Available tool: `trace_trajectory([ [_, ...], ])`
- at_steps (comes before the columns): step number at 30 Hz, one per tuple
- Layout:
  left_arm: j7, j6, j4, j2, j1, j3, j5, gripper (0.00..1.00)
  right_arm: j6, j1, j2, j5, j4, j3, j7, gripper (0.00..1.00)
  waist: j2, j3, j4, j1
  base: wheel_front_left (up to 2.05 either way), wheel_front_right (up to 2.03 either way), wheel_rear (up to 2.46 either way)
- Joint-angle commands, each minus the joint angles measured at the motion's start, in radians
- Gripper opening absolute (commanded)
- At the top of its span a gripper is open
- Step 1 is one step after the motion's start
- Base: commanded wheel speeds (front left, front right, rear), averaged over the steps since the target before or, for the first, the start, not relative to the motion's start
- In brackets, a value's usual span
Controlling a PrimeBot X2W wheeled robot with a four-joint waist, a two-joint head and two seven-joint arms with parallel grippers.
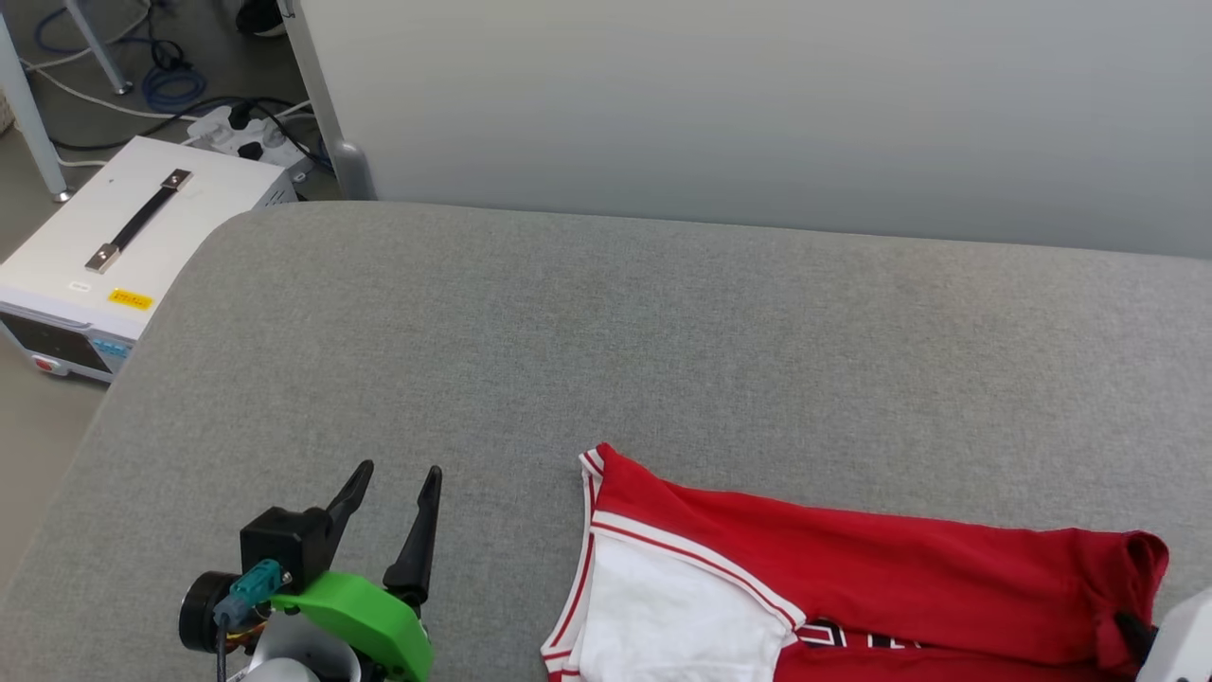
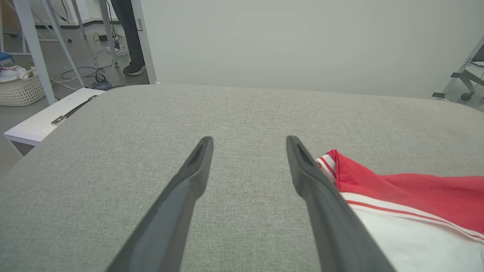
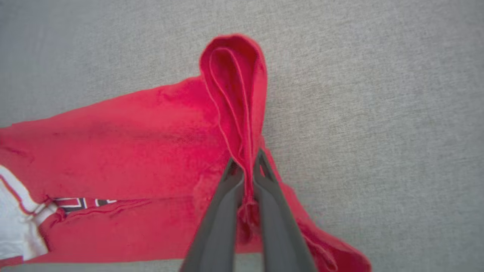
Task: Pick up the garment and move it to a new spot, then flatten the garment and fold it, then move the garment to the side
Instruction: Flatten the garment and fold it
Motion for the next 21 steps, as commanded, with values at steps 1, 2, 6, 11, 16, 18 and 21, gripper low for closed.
trace_trajectory([
  [1,-0.006,0.004,-0.002,-0.003,0.021,0.003,0.003,1.0,-0.001,0.026,0.011,0.033,-0.03,0.018,0.017,0.0,-0.0001,-0.025,-0.006,0.0,0.0,0.0,0.0],
  [2,-0.006,0.006,-0.003,-0.002,0.025,0.003,0.002,1.0,-0.001,0.038,0.016,0.048,-0.05,0.026,0.029,0.0,-0.0001,-0.032,-0.006,0.0,0.0,0.0,0.0],
  [6,-0.004,0.011,-0.008,0.0,0.039,0.0,-0.001,1.0,-0.001,0.087,0.041,0.089,-0.137,0.067,0.08,0.0,-0.0001,-0.057,-0.005,0.0,0.0,0.0,0.0],
  [11,-0.002,0.016,-0.014,0.004,0.053,0.0,-0.007,1.0,-0.001,0.116,0.096,0.119,-0.215,0.134,0.129,0.0,-0.0001,-0.08,0.005,0.0,0.0,0.0,0.0],
  [16,-0.002,0.022,-0.02,0.008,0.063,0.002,-0.012,1.0,-0.001,0.108,0.145,0.175,-0.253,0.2,0.155,0.0,-0.0001,-0.092,0.019,0.0,0.0,0.0,0.0],
  [18,-0.002,0.024,-0.023,0.011,0.067,0.003,-0.014,1.0,-0.001,0.1,0.155,0.204,-0.254,0.225,0.154,0.0,-0.0001,-0.095,0.027,0.0,0.0,0.0,0.0],
  [21,0.0,0.026,-0.024,0.014,0.073,0.004,-0.017,1.0,-0.001,0.089,0.16,0.305,-0.241,0.281,0.145,0.0,-0.0001,-0.102,0.043,0.0,0.0,0.0,0.0],
])
